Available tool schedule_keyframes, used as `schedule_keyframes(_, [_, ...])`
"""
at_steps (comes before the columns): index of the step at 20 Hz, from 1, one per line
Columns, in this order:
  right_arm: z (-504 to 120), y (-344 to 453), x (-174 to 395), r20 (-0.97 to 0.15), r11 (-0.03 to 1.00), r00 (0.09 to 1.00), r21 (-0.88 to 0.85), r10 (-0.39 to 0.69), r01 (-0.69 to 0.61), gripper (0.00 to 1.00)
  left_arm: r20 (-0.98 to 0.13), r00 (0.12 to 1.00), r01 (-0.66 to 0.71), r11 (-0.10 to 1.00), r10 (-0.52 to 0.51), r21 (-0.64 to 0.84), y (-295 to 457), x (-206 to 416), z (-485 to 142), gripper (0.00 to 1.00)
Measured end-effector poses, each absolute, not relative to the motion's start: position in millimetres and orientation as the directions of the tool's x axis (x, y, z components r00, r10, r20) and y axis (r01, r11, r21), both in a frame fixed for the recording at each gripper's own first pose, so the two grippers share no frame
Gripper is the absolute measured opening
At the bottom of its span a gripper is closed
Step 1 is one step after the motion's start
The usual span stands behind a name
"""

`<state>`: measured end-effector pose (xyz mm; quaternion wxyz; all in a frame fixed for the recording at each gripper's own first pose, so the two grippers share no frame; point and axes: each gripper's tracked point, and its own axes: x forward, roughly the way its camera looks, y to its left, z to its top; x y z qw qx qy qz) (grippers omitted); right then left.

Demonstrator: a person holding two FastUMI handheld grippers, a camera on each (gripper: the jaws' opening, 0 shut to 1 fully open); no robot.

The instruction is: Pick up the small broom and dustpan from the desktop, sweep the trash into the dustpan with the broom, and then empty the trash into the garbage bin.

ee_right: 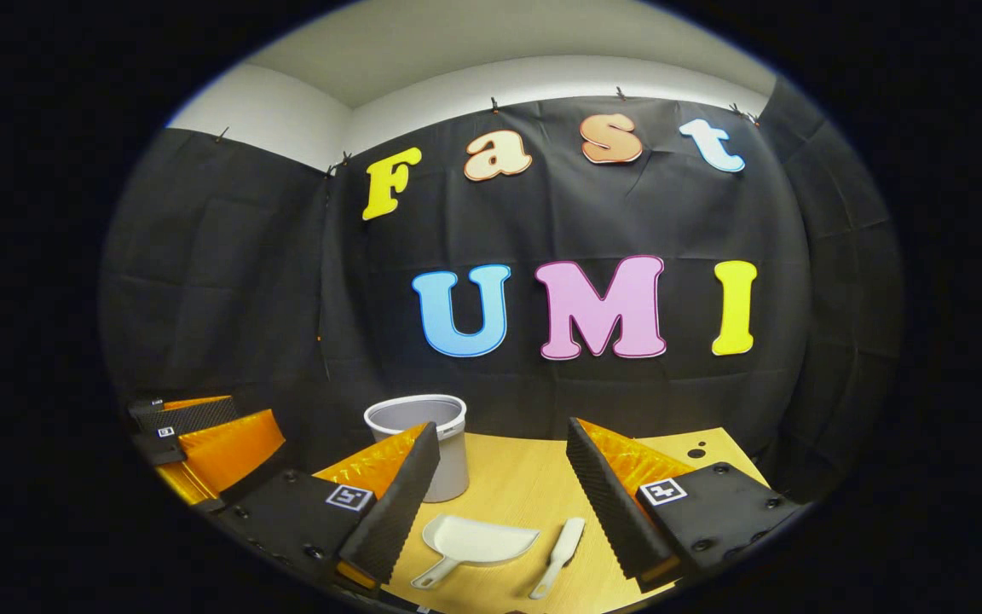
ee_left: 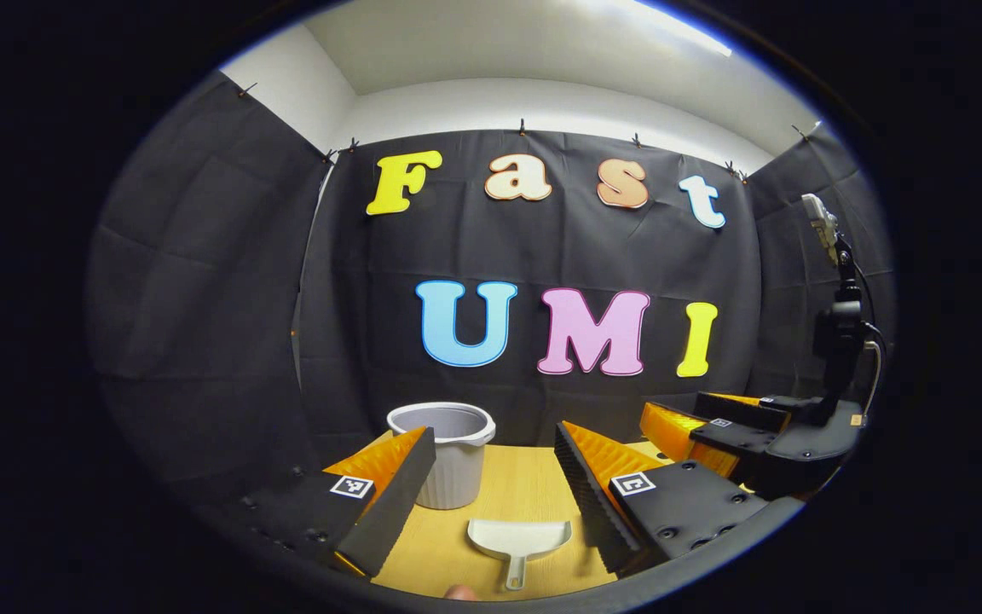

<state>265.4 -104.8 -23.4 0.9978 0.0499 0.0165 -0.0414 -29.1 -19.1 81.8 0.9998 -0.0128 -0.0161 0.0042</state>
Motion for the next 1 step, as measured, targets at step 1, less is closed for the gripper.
schedule_keyframes(1, [-23.8, -107.4, 263.8, -0.038, 0.991, 0.995, 0.094, -0.092, 0.095, 0.85, 0.033, 0.999, 0.001, 1.000, -0.001, -0.023, -19.3, -29.4, 81.9, 0.83])
